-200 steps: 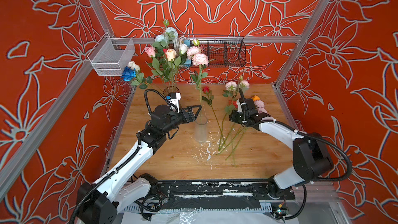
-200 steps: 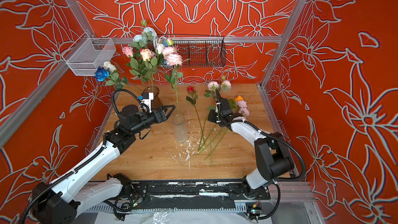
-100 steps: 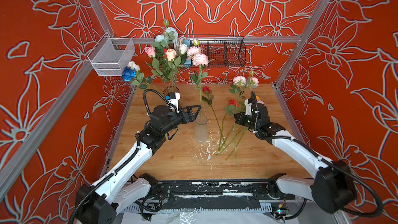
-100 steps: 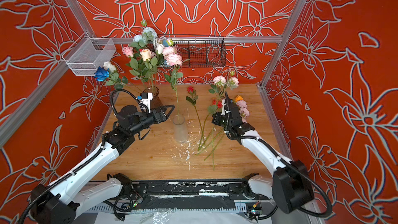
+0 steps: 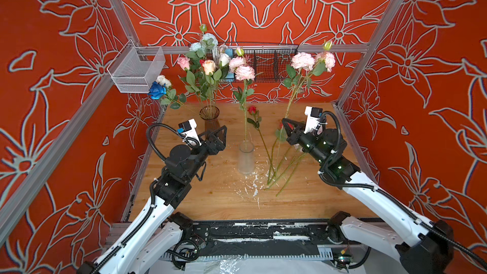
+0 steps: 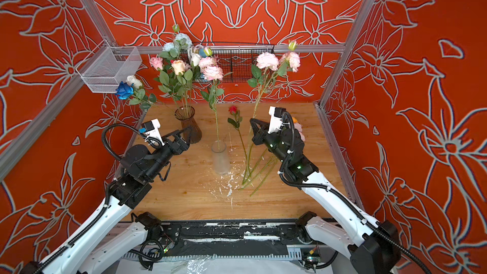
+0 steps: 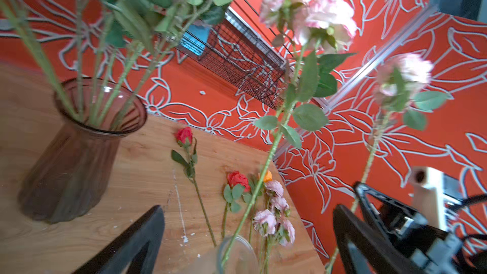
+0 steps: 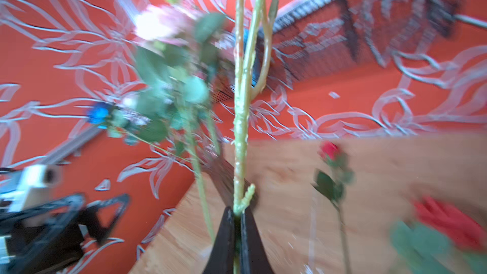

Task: Arrange the flowers into the vase
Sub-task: 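Lift the pink rose high out of the pile with the right gripper, then carry the pink rose over the clear vase and lower its stem in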

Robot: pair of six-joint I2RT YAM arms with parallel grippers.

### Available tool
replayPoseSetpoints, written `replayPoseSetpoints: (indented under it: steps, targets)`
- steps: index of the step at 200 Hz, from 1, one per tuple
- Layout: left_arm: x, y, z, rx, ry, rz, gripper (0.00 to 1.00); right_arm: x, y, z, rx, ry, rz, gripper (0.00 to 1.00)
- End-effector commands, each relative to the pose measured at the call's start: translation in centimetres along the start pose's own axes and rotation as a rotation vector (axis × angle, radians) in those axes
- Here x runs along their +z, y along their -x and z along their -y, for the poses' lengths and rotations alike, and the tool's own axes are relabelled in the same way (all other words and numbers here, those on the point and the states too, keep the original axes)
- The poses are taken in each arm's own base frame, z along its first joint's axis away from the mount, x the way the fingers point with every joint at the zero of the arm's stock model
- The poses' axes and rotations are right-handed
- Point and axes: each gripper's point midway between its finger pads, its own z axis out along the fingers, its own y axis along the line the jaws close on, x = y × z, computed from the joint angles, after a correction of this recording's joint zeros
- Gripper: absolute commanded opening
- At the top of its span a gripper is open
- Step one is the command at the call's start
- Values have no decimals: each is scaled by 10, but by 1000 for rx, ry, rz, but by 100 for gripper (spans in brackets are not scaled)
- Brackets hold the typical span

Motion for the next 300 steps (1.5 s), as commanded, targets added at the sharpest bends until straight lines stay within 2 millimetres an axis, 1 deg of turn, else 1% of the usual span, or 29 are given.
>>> replayPoseSetpoints:
  steps: [1,32,53,67,82,102,117,132,148,165,181,193,198,203,207,218,239,256,300]
  targets:
    - [-7,21,-18,-18,99,103,99,5,73,-57,-61,149,241,0]
    - [-4,20,-19,-36,90,90,99,20,99,-97,-77,248,309,0]
    - [2,16,-19,-54,75,61,99,31,109,-117,-96,285,328,0]
    - [4,15,-20,-67,74,44,99,41,110,-124,-117,286,322,0]
    - [4,17,-21,-81,75,44,98,55,103,-127,-140,281,304,0]
    - [1,22,-23,-95,67,67,98,76,81,-119,-170,250,252,0]
    - [-1,26,-23,-97,61,83,98,87,57,-109,-188,223,200,0]
    - [-1,27,-23,-97,64,88,98,94,28,-98,-196,205,138,0]
    - [-1,27,-23,-98,61,86,98,94,-4,-83,-195,181,74,0]
    - [1,26,-24,-102,57,78,98,93,-32,-68,-190,154,16,0]
    - [3,24,-22,-105,46,67,98,90,-51,-59,-194,138,-23,0]
    - [4,24,-23,-103,45,64,98,89,-60,-54,-193,128,-50,0]
    - [5,24,-22,-99,44,64,98,88,-65,-52,-190,124,-66,5]
    - [5,24,-24,-98,47,63,98,87,-68,-51,-186,122,-73,15]
    - [5,24,-24,-98,47,65,98,87,-69,-50,-183,120,-75,20]
    - [5,25,-25,-98,50,67,98,84,-74,-47,-178,117,-88,26]
    - [5,25,-24,-96,43,68,98,83,-77,-45,-179,109,-101,31]
    - [7,25,-24,-94,42,64,98,81,-79,-44,-183,98,-122,34]
    - [10,22,-24,-91,36,52,98,71,-77,-47,-201,108,-132,35]
